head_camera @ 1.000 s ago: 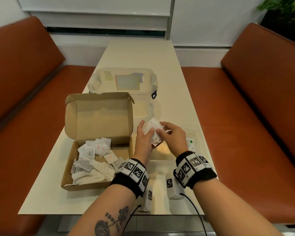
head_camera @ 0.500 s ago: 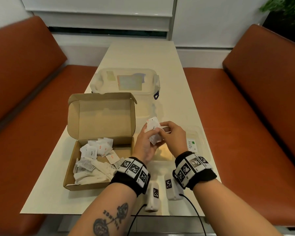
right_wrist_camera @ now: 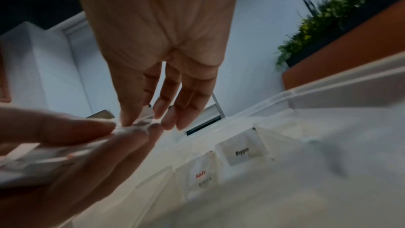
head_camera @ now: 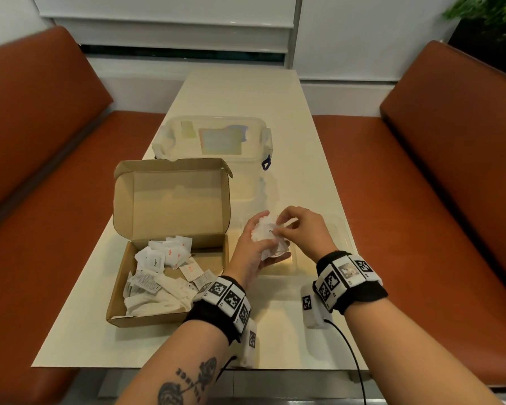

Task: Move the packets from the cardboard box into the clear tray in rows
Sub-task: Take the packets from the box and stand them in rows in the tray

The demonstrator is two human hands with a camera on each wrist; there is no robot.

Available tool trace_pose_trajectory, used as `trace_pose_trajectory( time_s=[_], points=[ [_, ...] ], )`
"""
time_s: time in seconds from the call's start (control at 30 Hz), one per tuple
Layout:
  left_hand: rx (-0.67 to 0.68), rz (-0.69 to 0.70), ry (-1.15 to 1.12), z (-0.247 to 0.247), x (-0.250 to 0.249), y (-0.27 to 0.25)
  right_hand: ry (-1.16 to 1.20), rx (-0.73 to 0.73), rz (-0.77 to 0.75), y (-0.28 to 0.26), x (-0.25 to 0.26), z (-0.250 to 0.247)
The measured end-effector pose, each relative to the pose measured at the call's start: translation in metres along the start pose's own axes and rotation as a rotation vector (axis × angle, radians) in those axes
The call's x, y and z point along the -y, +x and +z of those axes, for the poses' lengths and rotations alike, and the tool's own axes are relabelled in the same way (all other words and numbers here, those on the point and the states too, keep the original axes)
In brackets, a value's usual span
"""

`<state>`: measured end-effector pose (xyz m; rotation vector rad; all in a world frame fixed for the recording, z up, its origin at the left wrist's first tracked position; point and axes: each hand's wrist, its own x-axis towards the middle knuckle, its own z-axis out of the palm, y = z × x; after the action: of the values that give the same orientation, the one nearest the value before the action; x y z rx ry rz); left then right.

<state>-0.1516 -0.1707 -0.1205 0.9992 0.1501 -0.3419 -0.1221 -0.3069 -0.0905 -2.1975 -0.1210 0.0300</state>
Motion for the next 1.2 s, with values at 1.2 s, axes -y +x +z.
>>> trace_pose_trajectory(
  time_s=[1.2],
  points=[
    [-0.048,0.003,-0.013,-0.003,0.001,0.005,-0.626,-0.119,0.092,0.001,-0.068,0.002]
  ],
)
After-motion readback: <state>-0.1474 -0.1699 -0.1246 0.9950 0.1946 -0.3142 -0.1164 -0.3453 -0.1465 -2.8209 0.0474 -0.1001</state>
